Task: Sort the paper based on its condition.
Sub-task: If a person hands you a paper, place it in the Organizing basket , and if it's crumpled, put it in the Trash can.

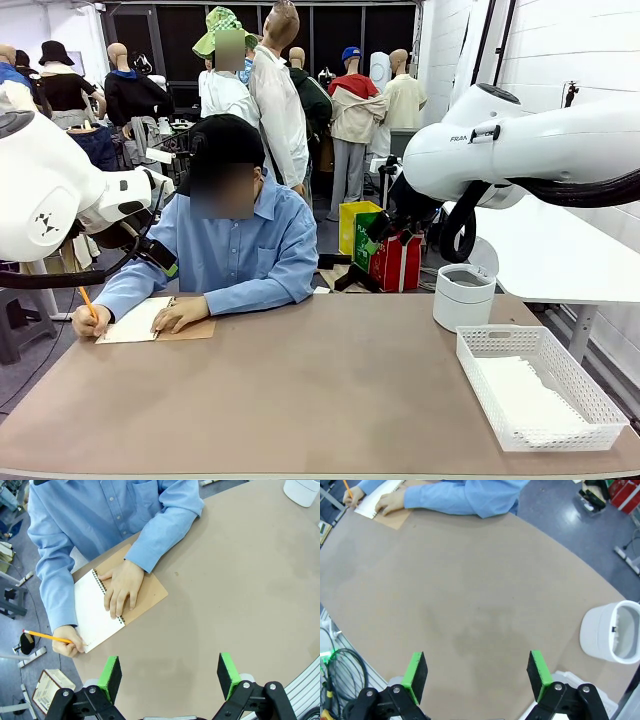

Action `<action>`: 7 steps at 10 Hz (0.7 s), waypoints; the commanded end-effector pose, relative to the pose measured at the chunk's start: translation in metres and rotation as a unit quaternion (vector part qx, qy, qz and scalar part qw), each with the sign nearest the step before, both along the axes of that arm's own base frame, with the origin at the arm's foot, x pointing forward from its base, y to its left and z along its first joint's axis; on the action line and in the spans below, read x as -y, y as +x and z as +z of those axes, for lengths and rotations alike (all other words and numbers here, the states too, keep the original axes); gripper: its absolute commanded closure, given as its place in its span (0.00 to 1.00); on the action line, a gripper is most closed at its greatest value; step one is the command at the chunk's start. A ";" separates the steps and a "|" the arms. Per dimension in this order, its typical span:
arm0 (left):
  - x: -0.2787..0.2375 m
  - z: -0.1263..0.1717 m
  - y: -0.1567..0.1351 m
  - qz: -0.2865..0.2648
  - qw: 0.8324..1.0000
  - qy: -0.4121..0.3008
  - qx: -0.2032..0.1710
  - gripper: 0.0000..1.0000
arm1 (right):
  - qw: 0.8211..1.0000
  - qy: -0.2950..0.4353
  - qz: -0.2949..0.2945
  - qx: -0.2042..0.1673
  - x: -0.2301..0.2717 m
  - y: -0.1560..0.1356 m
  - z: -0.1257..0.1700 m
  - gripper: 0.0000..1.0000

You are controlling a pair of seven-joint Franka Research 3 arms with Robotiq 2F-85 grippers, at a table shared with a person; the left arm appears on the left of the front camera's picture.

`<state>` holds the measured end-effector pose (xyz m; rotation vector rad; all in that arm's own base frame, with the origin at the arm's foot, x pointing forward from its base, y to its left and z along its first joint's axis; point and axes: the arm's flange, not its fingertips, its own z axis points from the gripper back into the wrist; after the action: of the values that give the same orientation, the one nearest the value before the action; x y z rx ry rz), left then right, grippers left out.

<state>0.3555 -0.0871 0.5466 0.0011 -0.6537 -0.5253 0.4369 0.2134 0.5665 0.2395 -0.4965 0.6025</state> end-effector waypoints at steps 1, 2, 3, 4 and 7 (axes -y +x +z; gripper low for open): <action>-0.001 0.001 0.000 0.001 1.000 -0.001 0.000 0.00 | 1.000 0.000 -0.002 -0.001 0.001 0.002 0.001 0.00; -0.001 0.001 0.000 0.001 1.000 -0.001 0.000 0.00 | 1.000 0.000 -0.002 -0.001 0.001 0.002 0.001 0.00; -0.001 0.001 0.000 0.001 1.000 -0.001 0.000 0.00 | 1.000 0.000 -0.002 -0.001 0.001 0.002 0.001 0.00; -0.001 0.001 0.000 0.001 1.000 -0.001 0.000 0.00 | 1.000 0.000 -0.002 -0.001 0.001 0.002 0.001 0.00; -0.001 0.001 0.000 0.001 1.000 -0.001 0.000 0.00 | 1.000 0.000 -0.002 -0.001 0.001 0.002 0.001 0.00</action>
<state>0.3555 -0.0871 0.5466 0.0011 -0.6536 -0.5253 0.4369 0.2134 0.5665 0.2395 -0.4965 0.6024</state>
